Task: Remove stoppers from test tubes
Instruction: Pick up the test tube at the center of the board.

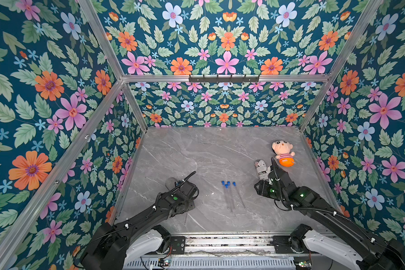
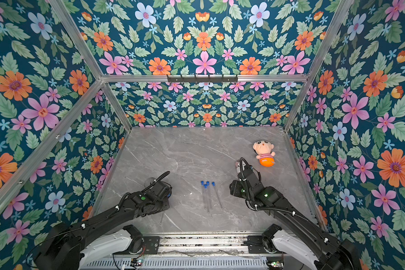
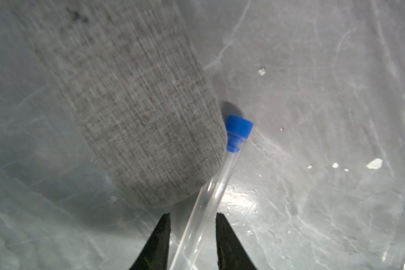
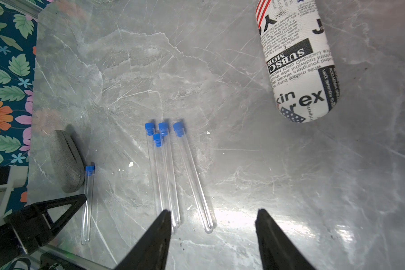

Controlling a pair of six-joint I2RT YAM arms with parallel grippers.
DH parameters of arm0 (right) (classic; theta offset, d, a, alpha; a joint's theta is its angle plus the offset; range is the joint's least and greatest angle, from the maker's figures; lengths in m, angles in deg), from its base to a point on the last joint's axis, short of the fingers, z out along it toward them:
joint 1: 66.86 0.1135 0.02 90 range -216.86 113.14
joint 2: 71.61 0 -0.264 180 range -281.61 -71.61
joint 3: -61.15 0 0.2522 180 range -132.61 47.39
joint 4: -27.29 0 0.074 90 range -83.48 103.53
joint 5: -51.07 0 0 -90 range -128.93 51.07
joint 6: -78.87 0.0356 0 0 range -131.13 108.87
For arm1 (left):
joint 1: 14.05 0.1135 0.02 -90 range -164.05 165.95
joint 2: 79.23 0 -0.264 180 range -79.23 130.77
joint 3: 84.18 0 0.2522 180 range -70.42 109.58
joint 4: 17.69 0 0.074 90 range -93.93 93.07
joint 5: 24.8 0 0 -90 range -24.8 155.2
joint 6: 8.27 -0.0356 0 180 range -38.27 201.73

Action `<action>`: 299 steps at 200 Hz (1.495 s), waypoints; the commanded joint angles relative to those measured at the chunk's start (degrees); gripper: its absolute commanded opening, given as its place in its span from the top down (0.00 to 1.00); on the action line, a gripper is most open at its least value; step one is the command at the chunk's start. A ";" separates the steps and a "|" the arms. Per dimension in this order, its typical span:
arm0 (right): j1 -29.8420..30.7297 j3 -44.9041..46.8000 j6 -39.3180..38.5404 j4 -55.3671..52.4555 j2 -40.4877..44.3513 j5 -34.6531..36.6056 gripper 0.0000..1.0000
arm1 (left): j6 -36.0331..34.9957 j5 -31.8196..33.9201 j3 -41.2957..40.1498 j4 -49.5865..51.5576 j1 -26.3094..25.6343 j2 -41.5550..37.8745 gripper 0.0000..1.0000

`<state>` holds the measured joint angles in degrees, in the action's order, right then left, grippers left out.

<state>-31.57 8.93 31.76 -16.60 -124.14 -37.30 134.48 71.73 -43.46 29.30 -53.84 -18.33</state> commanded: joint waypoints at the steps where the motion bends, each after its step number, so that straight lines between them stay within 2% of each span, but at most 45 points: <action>1: 0.08 0.03 0.24 1.08 -0.03 0.00 0.40 | 1.57 0.27 -0.28 -1.03 -0.11 0.84 0.65; 107: 0.04 1.41 0.26 2.62 0.19 0.39 0.40 | 1.36 -0.20 -1.38 -2.45 -0.36 5.15 0.78; 148: 0.04 1.80 0.35 2.79 1.26 0.72 0.40 | 0.88 -0.52 -1.24 -2.63 -0.68 5.45 0.86; 181: 0.04 1.89 0.22 2.68 2.47 1.01 0.40 | -0.83 -0.91 -0.50 -4.19 -0.77 5.04 0.88; 222: 0.02 1.96 -1.12 2.82 5.03 1.34 0.38 | -6.61 -1.53 2.77 -7.70 -0.90 2.74 0.90; 256: 0.05 1.68 -1.34 2.77 6.54 2.00 0.36 | -14.06 -1.64 6.67 -11.31 -0.88 2.01 0.90; 299: 0.05 -0.31 -0.34 6.71 3.54 -1.87 0.36 | -22.29 -5.25 8.86 -22.63 -0.88 4.75 0.89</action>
<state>-31.57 10.02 30.67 -13.68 -118.81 -36.80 118.72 68.86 -35.00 15.10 -54.76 -14.96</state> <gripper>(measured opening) 0.645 0.163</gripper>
